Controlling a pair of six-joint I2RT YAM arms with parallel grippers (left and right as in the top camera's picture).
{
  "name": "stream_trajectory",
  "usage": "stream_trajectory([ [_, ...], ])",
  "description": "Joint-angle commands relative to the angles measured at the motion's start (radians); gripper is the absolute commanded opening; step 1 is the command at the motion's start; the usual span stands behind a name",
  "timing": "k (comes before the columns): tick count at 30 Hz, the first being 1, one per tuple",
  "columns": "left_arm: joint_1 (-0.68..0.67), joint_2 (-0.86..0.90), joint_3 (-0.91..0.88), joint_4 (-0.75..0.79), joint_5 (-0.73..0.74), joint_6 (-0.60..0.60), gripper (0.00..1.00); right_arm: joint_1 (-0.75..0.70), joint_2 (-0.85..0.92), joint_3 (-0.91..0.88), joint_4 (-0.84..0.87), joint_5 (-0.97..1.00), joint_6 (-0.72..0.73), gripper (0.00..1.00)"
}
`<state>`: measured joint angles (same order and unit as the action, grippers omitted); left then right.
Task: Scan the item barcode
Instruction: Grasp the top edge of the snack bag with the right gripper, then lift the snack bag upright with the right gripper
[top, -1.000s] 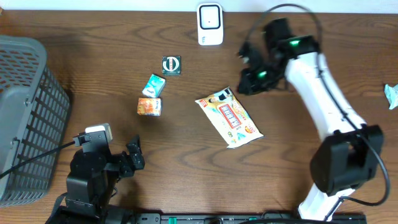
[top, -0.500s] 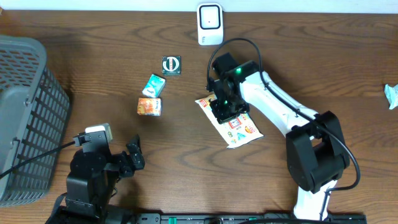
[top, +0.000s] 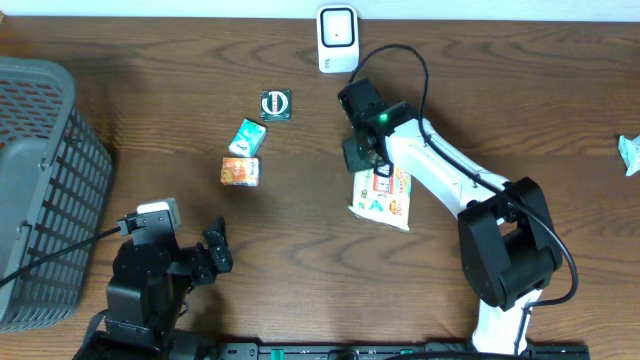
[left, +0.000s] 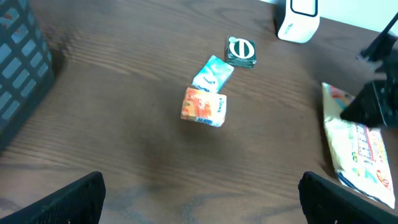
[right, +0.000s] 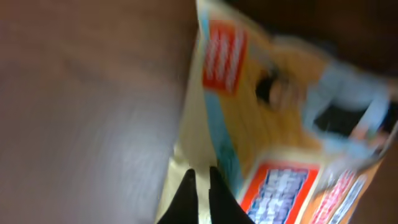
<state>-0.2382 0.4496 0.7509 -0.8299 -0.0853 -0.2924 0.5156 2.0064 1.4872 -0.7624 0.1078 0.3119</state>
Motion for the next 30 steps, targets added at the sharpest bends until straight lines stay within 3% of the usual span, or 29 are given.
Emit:
stream_trajectory([
  [1, 0.0, -0.001, -0.001, 0.002, -0.013, -0.005, 0.98, -0.013, 0.008, 0.0, 0.04, 0.122, 0.057, 0.04],
  [7, 0.0, -0.001, -0.001, 0.002, -0.013, -0.005, 0.98, -0.039, 0.002, 0.066, -0.077, 0.081, 0.054, 0.06],
  [9, 0.0, -0.001, -0.001, 0.002, -0.013, -0.005, 0.97, -0.055, -0.004, 0.09, -0.137, 0.04, 0.054, 0.12],
  [10, 0.0, -0.001, -0.001, 0.002, -0.013, -0.005, 0.98, -0.066, -0.005, 0.099, -0.163, 0.027, 0.055, 0.24],
  [12, 0.0, -0.001, -0.001, 0.002, -0.013, -0.005, 0.98, -0.093, -0.01, 0.114, -0.212, 0.003, 0.055, 0.61],
  [13, 0.0, -0.001, -0.001, 0.002, -0.013, -0.005, 0.98, -0.108, -0.011, 0.117, -0.229, -0.003, 0.055, 0.95],
  [14, 0.0, -0.001, -0.001, 0.002, -0.013, -0.005, 0.97, -0.123, -0.016, 0.117, -0.243, -0.011, 0.055, 0.99],
  [18, 0.0, -0.001, -0.001, 0.002, -0.013, -0.005, 0.97, -0.188, -0.019, 0.116, -0.296, -0.106, 0.047, 0.99],
  [23, 0.0, -0.001, -0.001, 0.002, -0.013, -0.005, 0.97, -0.248, -0.018, 0.09, -0.347, -0.228, -0.098, 0.99],
  [30, 0.0, -0.001, -0.001, 0.002, -0.013, -0.005, 0.98, -0.266, -0.018, -0.021, -0.266, -0.359, -0.1, 0.99],
])
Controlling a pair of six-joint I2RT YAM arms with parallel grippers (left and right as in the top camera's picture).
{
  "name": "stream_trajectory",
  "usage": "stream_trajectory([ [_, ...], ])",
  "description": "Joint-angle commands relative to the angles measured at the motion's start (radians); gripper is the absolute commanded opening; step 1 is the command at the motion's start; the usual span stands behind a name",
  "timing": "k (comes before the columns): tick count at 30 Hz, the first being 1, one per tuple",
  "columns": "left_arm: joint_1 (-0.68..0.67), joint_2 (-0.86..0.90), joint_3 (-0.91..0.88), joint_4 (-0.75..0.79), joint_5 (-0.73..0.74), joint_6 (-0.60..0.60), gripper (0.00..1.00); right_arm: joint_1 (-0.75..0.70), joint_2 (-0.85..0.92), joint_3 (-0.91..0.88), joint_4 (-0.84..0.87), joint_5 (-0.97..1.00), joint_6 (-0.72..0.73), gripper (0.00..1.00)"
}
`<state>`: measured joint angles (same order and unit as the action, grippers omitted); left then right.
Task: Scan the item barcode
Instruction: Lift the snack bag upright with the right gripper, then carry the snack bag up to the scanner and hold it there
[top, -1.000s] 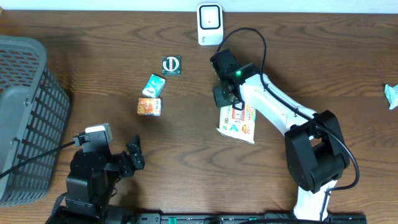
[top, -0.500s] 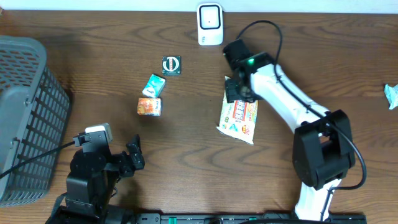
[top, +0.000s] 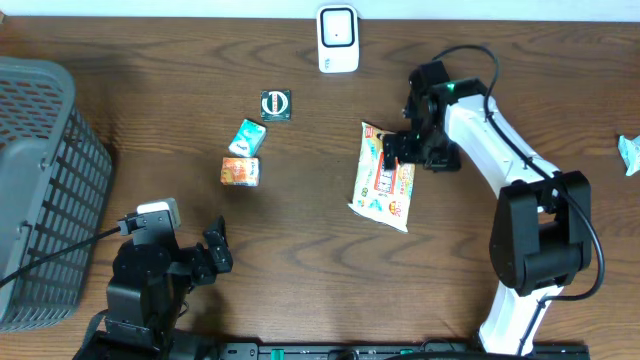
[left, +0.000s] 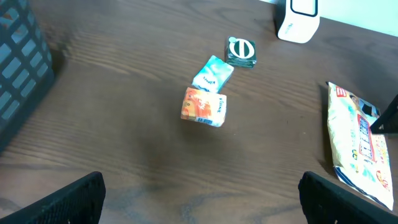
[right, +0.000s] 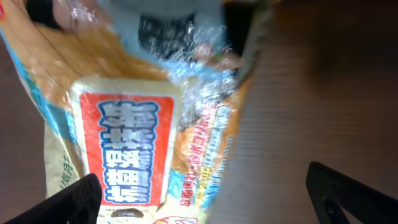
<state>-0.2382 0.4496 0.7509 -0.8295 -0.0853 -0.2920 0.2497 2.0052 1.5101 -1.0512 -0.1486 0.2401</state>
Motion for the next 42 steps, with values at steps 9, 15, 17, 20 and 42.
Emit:
stream_trajectory([
  [9, 0.0, -0.001, -0.001, 0.001, -0.013, -0.005, 0.98, 0.014, -0.017, -0.193, 0.23, -0.183, 0.029, 0.99],
  [15, 0.0, -0.001, -0.001, 0.001, -0.013, -0.005, 0.98, 0.014, -0.017, -0.287, 0.365, -0.184, 0.052, 0.8],
  [17, 0.0, -0.001, -0.001, 0.001, -0.013, -0.005, 0.98, 0.014, -0.017, -0.301, 0.387, -0.195, 0.063, 0.62],
  [20, 0.0, -0.001, -0.001, 0.001, -0.013, -0.005, 0.98, 0.014, -0.017, -0.304, 0.396, -0.22, 0.062, 0.32],
  [42, 0.0, -0.001, -0.001, 0.001, -0.013, -0.005, 0.98, -0.041, -0.251, -0.18, 0.438, -0.552, 0.058, 0.01],
])
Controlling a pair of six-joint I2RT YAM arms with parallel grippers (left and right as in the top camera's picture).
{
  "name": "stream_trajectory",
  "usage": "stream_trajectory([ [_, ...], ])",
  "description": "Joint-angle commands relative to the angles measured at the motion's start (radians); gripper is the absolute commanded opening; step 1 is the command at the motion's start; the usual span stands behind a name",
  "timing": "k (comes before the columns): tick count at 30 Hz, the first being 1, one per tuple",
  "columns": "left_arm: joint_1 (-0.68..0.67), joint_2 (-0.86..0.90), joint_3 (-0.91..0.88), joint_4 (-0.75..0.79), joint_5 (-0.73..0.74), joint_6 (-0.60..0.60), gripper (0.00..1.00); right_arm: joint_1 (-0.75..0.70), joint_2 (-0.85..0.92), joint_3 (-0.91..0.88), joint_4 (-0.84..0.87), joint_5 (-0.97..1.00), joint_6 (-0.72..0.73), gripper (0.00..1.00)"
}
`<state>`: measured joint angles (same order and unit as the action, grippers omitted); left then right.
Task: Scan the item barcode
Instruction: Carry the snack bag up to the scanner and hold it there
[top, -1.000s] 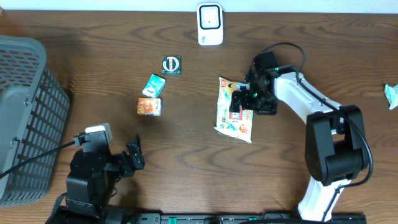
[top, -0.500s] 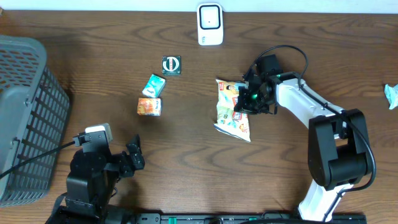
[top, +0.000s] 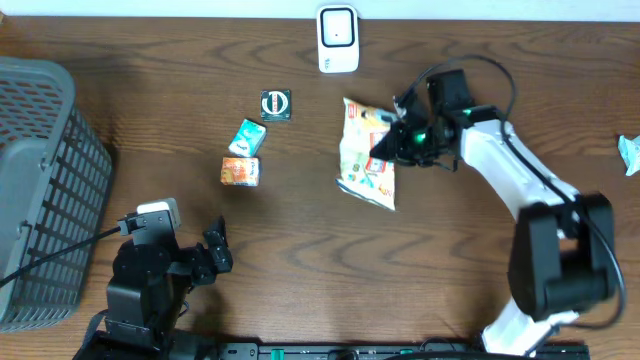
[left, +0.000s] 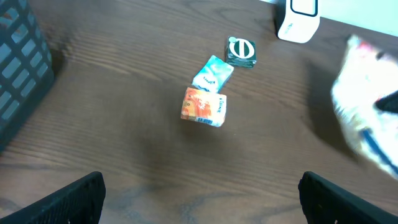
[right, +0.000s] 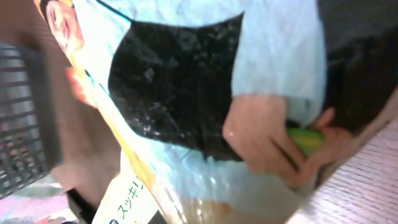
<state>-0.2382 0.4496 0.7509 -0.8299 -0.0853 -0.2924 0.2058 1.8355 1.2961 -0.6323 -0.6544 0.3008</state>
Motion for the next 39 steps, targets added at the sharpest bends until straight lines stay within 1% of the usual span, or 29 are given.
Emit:
stream_trajectory([
  [1, 0.0, -0.001, -0.001, 0.002, -0.013, -0.005, 0.98, 0.006, -0.1, 0.034, 0.029, -0.008, -0.002, 0.01],
  [4, 0.0, -0.001, -0.001, 0.002, -0.013, -0.005, 0.98, 0.019, -0.149, 0.034, 0.041, 0.142, -0.002, 0.01],
  [8, 0.0, -0.001, -0.001, 0.002, -0.013, -0.005, 0.98, 0.039, -0.187, 0.034, 0.079, 0.233, -0.002, 0.01],
  [15, 0.0, -0.001, -0.001, 0.002, -0.013, -0.005, 0.98, 0.108, -0.185, 0.051, 0.221, 0.238, -0.002, 0.01],
  [19, 0.0, -0.001, -0.001, 0.002, -0.013, -0.005, 0.98, 0.126, -0.141, 0.157, 0.268, 0.247, -0.002, 0.01],
  [23, 0.0, -0.001, -0.001, 0.002, -0.013, -0.005, 0.98, 0.136, -0.031, 0.341, 0.264, 0.253, -0.024, 0.01],
  [28, 0.0, -0.001, -0.001, 0.002, -0.013, -0.005, 0.98, 0.14, 0.179, 0.624, 0.197, 0.345, -0.037, 0.01],
  [32, 0.0, -0.001, -0.001, 0.002, -0.013, -0.005, 0.98, 0.139, 0.372, 0.852, 0.195, 0.396, -0.035, 0.01],
  [35, 0.0, -0.001, -0.001, 0.002, -0.013, -0.005, 0.98, 0.138, 0.475, 0.965, 0.205, 0.465, -0.035, 0.01],
  [39, 0.0, -0.001, -0.001, 0.002, -0.013, -0.005, 0.98, 0.133, 0.555, 1.008, 0.26, 0.506, -0.034, 0.01],
])
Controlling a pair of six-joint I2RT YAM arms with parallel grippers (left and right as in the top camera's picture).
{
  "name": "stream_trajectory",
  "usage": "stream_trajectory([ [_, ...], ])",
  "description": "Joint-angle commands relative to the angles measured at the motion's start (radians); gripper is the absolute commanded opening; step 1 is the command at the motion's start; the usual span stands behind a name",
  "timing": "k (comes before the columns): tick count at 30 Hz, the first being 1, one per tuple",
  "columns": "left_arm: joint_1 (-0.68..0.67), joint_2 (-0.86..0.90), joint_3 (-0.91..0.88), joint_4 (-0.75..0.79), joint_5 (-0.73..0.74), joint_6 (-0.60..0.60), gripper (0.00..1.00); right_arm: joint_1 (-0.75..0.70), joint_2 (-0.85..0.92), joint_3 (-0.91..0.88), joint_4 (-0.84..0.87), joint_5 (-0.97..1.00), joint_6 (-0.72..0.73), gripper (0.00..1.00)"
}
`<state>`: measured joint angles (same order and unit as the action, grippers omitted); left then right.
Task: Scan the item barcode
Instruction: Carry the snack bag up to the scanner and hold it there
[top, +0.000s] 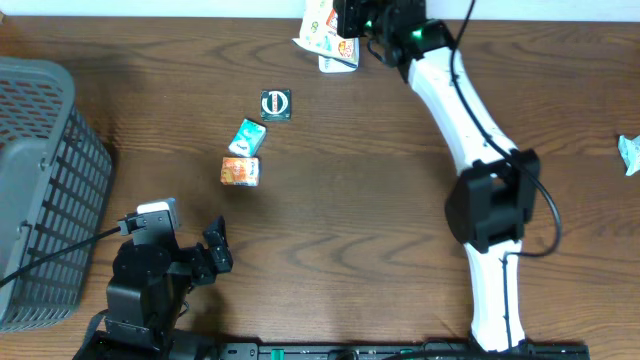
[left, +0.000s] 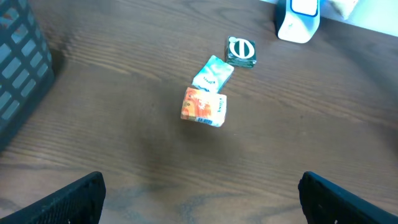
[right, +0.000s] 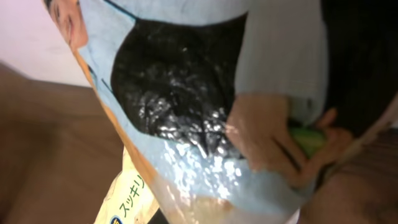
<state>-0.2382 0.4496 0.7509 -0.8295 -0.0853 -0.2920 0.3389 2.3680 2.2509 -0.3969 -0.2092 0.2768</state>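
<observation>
The snack bag (top: 318, 25), white and orange with print, hangs above the white barcode scanner (top: 345, 62) at the table's far edge, covering most of it. My right gripper (top: 352, 22) is shut on the bag; the arm stretches far across the table. In the right wrist view the bag (right: 186, 106) fills the frame and hides the fingers. The scanner (left: 298, 18) also shows in the left wrist view, with a blur of the bag (left: 343, 6) beside it. My left gripper (top: 215, 250) stands open near the front left, nothing between its fingers (left: 68, 199).
A grey mesh basket (top: 40, 190) stands at the left. A round dark green item (top: 275, 104), a teal packet (top: 246, 136) and an orange box (top: 240, 171) lie left of the middle. Another small packet (top: 630, 152) lies at the right edge.
My right gripper has moved with the bag from the middle of the table, right of the scanner's front, up to the far edge, over the scanner. The left arm has not moved.
The bag first lay flat on the table with my right gripper at its upper end. Then the gripper was open at its right side. Later the bag was held lifted and tilted nearer the scanner, and now it hangs over the scanner.
</observation>
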Motion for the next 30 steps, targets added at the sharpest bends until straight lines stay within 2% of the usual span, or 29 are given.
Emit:
stream_trajectory([
  [1, 0.0, -0.001, -0.001, 0.001, -0.013, -0.005, 0.97, -0.002, 0.034, 0.053, 0.034, 0.062, -0.003, 0.01],
  [8, 0.0, -0.001, -0.001, 0.001, -0.013, -0.005, 0.98, -0.011, 0.102, 0.053, 0.064, 0.104, 0.023, 0.01],
  [30, 0.0, -0.001, -0.001, 0.001, -0.013, -0.005, 0.97, -0.055, 0.105, 0.051, 0.057, 0.097, 0.023, 0.01],
])
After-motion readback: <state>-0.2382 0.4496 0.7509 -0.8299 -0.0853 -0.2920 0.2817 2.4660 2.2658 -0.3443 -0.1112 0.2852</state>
